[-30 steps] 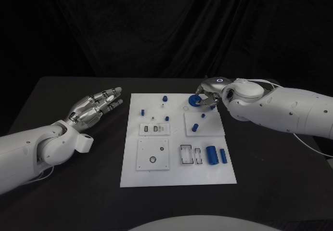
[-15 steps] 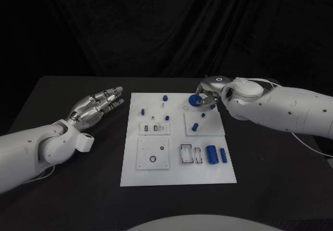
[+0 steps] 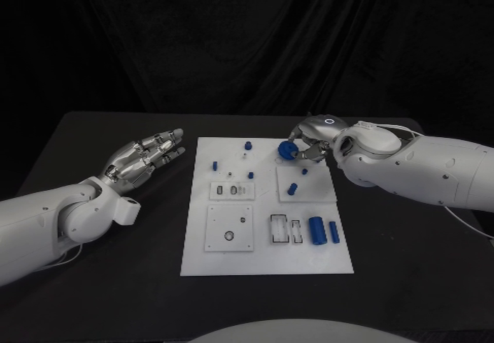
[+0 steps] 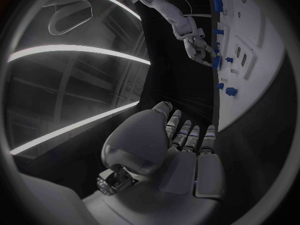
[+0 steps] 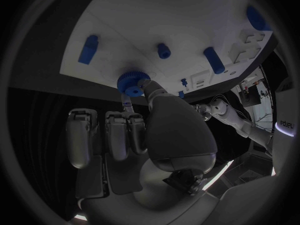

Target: Assemble the parts on the task board

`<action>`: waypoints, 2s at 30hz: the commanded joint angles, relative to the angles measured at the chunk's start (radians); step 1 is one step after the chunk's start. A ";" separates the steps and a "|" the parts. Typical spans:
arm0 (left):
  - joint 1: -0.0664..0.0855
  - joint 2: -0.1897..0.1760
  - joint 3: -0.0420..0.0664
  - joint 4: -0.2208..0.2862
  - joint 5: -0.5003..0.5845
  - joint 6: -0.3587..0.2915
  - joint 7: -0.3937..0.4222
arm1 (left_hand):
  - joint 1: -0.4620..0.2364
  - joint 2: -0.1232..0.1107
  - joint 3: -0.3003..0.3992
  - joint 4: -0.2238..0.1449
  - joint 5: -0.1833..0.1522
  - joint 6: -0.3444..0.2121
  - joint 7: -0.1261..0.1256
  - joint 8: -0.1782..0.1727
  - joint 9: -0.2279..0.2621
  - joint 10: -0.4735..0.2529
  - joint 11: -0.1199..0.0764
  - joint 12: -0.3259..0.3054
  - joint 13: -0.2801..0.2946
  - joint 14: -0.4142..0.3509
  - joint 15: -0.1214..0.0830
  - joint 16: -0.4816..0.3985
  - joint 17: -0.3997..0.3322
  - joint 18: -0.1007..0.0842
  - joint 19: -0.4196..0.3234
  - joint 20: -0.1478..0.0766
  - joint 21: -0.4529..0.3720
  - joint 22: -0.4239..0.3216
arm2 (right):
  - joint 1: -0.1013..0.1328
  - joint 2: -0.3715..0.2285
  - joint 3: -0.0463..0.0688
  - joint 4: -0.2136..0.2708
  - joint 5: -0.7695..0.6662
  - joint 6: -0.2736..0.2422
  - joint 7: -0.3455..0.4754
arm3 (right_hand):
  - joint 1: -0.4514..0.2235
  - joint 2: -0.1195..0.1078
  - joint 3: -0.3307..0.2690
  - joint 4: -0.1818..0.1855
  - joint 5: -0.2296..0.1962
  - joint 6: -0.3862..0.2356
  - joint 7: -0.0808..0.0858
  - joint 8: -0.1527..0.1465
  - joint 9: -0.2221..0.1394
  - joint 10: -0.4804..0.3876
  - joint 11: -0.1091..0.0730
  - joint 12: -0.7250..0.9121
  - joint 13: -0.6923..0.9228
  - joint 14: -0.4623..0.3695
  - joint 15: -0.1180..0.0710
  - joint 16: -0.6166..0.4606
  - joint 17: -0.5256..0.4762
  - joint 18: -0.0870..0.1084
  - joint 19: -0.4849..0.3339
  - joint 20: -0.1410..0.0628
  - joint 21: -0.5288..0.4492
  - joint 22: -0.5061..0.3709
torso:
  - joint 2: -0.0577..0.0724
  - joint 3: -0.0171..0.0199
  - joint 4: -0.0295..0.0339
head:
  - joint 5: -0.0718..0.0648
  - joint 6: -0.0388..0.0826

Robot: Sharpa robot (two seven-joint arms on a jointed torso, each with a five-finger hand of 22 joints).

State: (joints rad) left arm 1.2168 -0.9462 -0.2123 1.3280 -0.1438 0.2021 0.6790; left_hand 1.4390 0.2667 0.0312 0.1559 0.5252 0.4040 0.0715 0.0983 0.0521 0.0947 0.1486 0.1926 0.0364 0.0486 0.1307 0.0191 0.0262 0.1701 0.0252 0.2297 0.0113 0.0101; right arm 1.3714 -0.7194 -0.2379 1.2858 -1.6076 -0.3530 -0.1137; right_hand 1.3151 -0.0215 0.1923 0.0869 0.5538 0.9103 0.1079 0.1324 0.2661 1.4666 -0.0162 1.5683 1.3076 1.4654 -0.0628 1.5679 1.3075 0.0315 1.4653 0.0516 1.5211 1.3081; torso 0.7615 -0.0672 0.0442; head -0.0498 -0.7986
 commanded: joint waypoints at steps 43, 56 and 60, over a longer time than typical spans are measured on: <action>-0.003 0.005 0.001 0.003 0.002 0.016 0.110 | -0.011 0.001 0.031 -0.012 -0.003 -0.003 0.006 0.001 0.001 0.001 0.009 0.004 0.000 0.004 0.012 0.002 0.003 0.000 0.002 0.011 0.004 0.002 | 0.001 0.232 0.002 -0.074 -0.006 0.091 -0.014 | -0.031 -0.012 0.052 0.012 -0.149 -0.064 -0.027 -0.020 0.162 0.104 0.014 0.003 0.263 0.105 0.008 0.003 0.263 -0.003 0.032 0.007 -0.046 0.222 | 0.001 -0.0001 0.0016 | -0.017 -0.017; -0.003 0.013 0.001 0.000 0.002 0.016 0.110 | -0.013 -0.002 0.034 -0.014 -0.003 -0.002 0.006 0.001 0.002 0.001 0.009 0.004 0.000 0.005 0.013 0.002 0.004 0.000 0.002 0.011 0.004 0.002 | -0.004 0.244 0.002 -0.083 -0.006 0.093 -0.034 | -0.024 -0.023 0.089 -0.005 -0.155 -0.193 -0.025 -0.070 0.086 0.104 0.014 0.003 0.263 0.105 0.009 0.003 0.263 0.014 -0.011 0.009 -0.112 0.200 | 0.000 -0.0008 -0.0018 | -0.015 -0.019; -0.003 0.015 0.001 -0.003 0.002 0.018 0.109 | -0.014 -0.003 0.035 -0.014 -0.002 -0.002 0.006 0.001 0.002 0.001 0.009 0.003 0.000 0.006 0.013 0.003 0.004 0.000 0.002 0.012 0.004 0.002 | -0.004 0.242 0.002 -0.084 -0.006 0.092 -0.036 | -0.022 -0.022 0.093 -0.007 -0.154 -0.201 -0.025 -0.070 0.080 0.104 0.014 0.003 0.263 0.105 0.009 0.003 0.263 0.015 -0.015 0.009 -0.119 0.197 | 0.000 -0.0001 -0.0050 | -0.011 -0.021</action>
State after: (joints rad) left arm 1.2152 -0.9338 -0.2122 1.3246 -0.1439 0.2141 0.6791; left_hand 1.4350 0.2626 0.0614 0.1421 0.5252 0.4003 0.0751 0.0983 0.0520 0.0948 0.1485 0.1926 0.0364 0.0559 0.1378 0.0191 0.0295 0.1702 0.0276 0.2344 0.0113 0.0106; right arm 1.3735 -0.4757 -0.2331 1.2042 -1.6079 -0.2859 -0.1209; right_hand 1.2881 -0.0409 0.2790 0.0773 0.3947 0.7137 0.0820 0.0654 0.3471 1.4666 -0.0087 1.5683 1.3075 1.4690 -0.0590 1.5679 1.3073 0.0315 1.4578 0.0591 1.4054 1.3074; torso 0.7615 -0.0672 0.0412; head -0.0625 -0.8190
